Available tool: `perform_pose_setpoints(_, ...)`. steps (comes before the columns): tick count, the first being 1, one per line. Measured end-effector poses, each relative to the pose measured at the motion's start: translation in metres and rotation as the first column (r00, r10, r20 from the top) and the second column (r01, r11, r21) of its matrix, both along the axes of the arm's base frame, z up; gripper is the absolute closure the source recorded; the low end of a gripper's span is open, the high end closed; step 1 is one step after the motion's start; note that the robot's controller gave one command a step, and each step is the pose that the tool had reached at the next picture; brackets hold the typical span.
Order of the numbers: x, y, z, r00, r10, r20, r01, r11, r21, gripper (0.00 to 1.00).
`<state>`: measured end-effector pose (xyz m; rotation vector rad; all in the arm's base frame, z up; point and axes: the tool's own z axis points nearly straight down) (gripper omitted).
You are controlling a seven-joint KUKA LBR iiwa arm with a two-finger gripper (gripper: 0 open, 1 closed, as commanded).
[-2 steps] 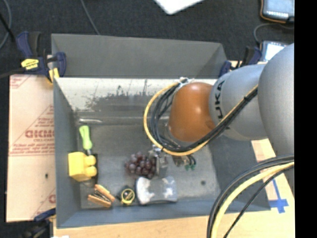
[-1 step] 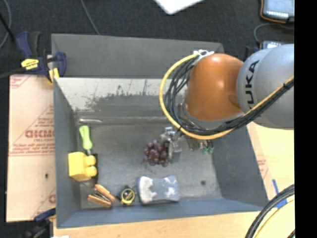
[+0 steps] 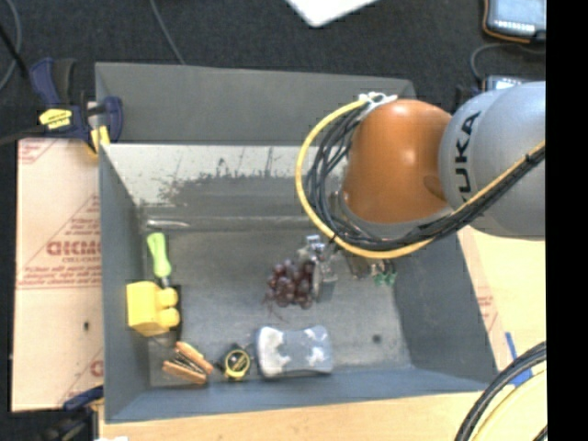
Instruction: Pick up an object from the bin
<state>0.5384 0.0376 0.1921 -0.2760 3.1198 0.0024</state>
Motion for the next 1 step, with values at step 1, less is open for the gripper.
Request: perform_pose_setpoints(1,0.0004,-0.0022,0.0437,1.0,-0.006,-0.006,0.006,1.0,-0.001,1.0)
